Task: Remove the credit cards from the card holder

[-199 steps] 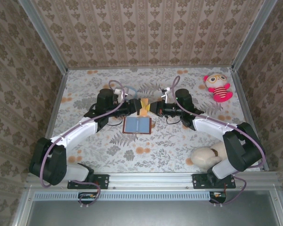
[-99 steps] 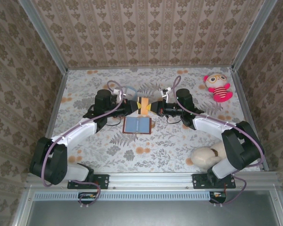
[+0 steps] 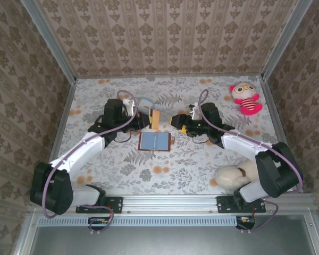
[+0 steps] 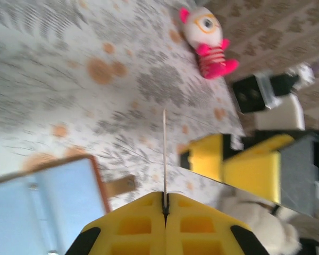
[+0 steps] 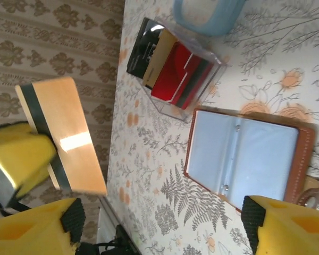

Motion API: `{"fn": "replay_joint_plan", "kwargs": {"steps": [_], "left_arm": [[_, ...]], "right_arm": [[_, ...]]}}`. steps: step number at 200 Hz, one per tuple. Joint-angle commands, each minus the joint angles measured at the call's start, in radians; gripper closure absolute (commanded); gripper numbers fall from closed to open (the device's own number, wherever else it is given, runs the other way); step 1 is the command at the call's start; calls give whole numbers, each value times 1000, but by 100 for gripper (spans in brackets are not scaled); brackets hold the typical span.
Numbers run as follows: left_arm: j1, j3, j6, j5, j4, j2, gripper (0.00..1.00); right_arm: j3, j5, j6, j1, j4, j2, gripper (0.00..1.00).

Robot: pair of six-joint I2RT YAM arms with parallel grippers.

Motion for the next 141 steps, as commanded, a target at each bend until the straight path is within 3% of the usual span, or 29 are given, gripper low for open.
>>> {"fn": "replay_joint_plan", "kwargs": {"steps": [1, 28, 71, 110, 141], "left_arm": [[16, 73, 223, -217, -196, -24, 100], [21, 128, 360, -362, -271, -12, 100], [43, 190, 612, -527, -342, 59, 100], [113, 202, 752, -423, -330, 188, 100], [153, 227, 759, -391, -304, 254, 100]], "right_arm": [[-3, 93, -61, -6, -102, -49, 12], [-15, 123, -72, -9, -127, -87, 0], [-35, 147, -82, -12, -131, -116, 0], [-28, 148, -77, -13, -145, -110, 0], [-25, 141, -79, -16, -147, -108, 0]]}}
